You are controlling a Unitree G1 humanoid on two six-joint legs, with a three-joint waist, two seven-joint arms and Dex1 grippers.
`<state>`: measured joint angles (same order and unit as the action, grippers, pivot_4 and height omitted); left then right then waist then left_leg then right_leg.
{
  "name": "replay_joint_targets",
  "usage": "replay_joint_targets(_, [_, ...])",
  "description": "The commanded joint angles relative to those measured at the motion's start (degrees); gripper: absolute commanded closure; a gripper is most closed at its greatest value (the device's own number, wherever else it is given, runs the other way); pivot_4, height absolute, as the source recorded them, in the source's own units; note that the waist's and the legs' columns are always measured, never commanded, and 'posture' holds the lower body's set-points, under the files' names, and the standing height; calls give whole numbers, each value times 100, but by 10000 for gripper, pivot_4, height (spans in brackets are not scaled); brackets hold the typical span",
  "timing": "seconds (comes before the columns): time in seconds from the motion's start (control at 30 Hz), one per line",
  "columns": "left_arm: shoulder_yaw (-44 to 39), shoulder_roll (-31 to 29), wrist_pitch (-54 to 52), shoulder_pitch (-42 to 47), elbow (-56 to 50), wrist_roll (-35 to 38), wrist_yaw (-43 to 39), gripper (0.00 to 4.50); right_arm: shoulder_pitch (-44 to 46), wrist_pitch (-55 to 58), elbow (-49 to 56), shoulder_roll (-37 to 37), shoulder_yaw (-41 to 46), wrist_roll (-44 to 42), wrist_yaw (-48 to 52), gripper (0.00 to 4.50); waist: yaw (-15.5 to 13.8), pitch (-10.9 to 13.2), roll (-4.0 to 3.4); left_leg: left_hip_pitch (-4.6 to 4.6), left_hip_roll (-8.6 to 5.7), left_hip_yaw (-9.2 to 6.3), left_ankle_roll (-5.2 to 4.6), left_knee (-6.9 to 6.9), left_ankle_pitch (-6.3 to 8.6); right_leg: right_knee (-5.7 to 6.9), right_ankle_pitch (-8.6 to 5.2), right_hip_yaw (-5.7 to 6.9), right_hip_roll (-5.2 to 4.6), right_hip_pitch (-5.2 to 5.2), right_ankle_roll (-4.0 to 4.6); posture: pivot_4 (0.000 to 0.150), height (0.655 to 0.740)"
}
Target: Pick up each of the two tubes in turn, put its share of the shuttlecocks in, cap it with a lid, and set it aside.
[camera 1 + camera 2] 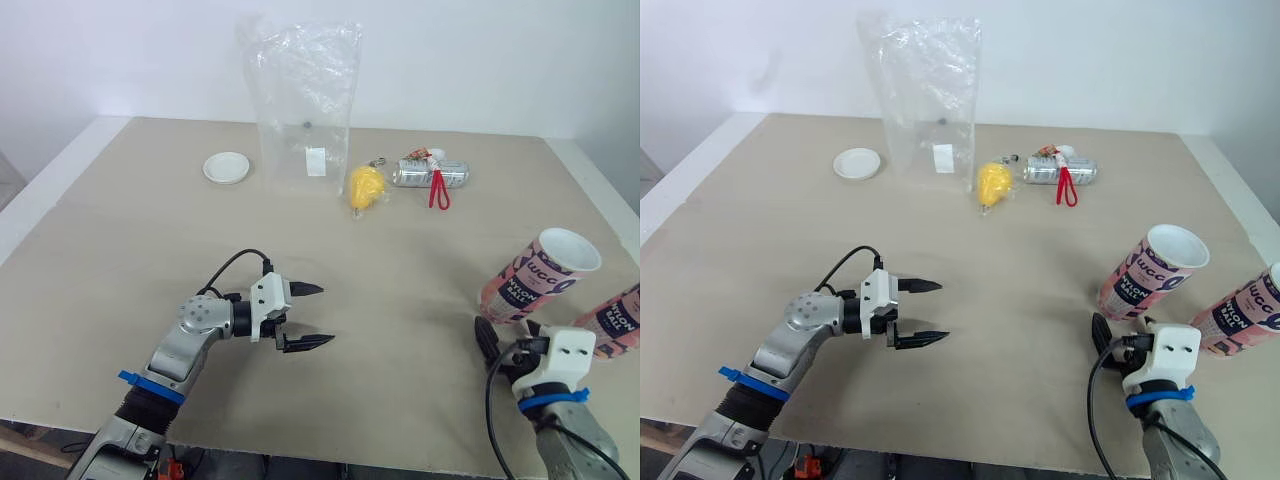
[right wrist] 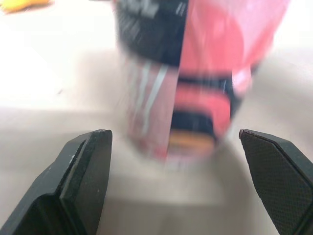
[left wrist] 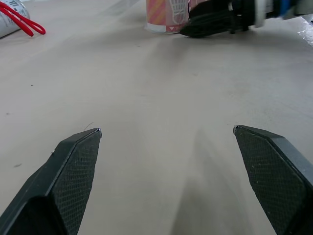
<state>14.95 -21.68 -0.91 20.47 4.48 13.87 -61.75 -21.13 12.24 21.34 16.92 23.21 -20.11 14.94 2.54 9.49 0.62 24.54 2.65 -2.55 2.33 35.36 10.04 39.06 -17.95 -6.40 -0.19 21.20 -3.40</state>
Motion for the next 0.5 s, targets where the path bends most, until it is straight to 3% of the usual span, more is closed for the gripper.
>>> replay_joint_targets(0.03, [-111, -54, 117, 43, -48, 9, -1, 0, -325, 92, 500, 135, 225, -157, 153, 315, 0, 0, 0, 0, 1, 0, 0, 0, 0, 0, 0, 0, 1, 0, 0, 1500, 7400])
replay_joint_targets(0.1, [-114, -66, 110, 30, -64, 9, 6, 0, -424, 129, 591, 183, 239, -201, 201, 315, 0, 0, 1, 0, 1, 0, 0, 0, 0, 0, 0, 0, 1, 0, 1, 1500, 7400])
replay_joint_targets(0.23, [-377, -315, -144, -71, -203, 171, 11, 0, -570, -934, 963, 901, -709, 121, 1812, 315, 12, 2, -5, -1, 1, 2, 0, 0, 0, 0, 1, -2, 0, 2, 1, 1500, 7400])
replay_joint_targets(0.5, [-497, -790, 26, -246, -291, -71, -32, 0, 973, -1476, -486, 1571, -1445, -218, 3493, 315, 0, 28, 20, -2, 1, 2, 1, 7, -2, -2, 5, -3, 3, -5, -1, 1500, 7400])
